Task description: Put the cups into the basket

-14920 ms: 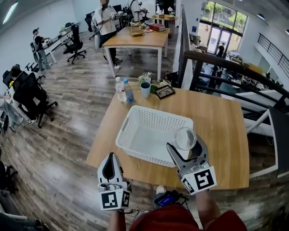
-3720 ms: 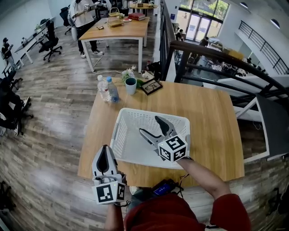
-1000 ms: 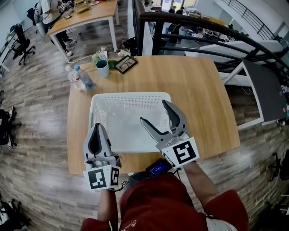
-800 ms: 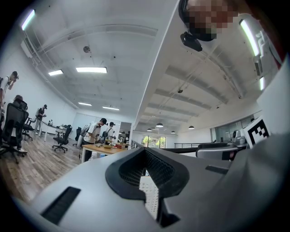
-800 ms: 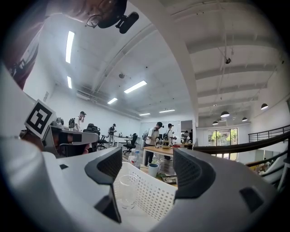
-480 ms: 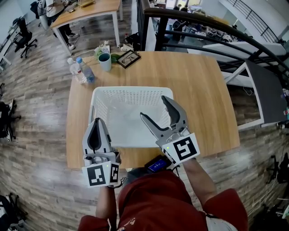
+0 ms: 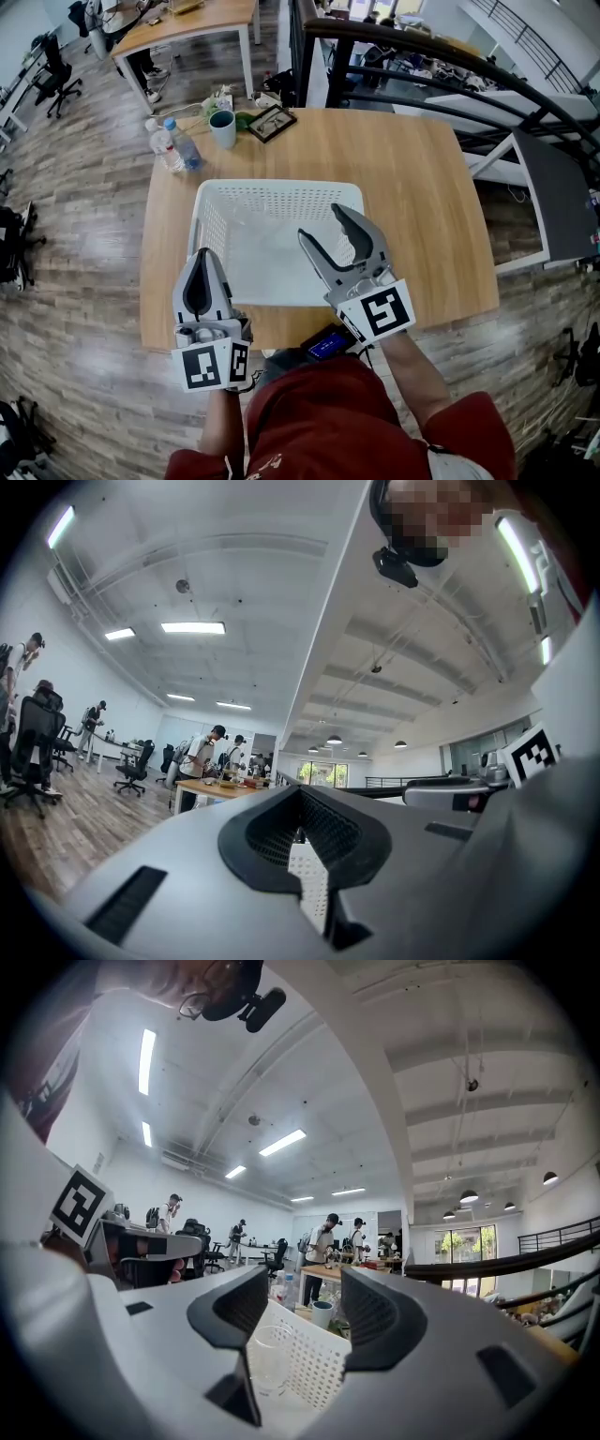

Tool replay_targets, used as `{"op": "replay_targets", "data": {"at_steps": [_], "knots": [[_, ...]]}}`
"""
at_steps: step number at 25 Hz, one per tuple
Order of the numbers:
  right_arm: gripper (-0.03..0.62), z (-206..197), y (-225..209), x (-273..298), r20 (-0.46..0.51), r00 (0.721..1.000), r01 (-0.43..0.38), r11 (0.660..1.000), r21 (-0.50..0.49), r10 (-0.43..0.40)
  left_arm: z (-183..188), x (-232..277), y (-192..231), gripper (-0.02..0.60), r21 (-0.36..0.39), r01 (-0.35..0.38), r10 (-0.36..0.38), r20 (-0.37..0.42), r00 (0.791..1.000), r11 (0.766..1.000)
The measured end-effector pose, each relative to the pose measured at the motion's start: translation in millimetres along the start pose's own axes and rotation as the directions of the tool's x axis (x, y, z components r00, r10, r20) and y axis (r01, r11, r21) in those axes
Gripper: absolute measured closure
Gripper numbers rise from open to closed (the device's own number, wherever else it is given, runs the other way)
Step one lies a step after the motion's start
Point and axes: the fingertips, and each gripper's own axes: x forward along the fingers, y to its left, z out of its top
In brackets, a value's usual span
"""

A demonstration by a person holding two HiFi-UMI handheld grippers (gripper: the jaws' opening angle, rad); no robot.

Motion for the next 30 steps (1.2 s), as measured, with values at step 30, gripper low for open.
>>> {"op": "replay_targets", "data": {"at_steps": [30], "knots": [[0.513,1.1,0.3,1.0,-0.009,1.0,-0.018,1.0,-0.011,0.018,2.5,-0.6,-5.3,0.581,0.014,-0.004,0.004,0.0,1.0,1.0]]}}
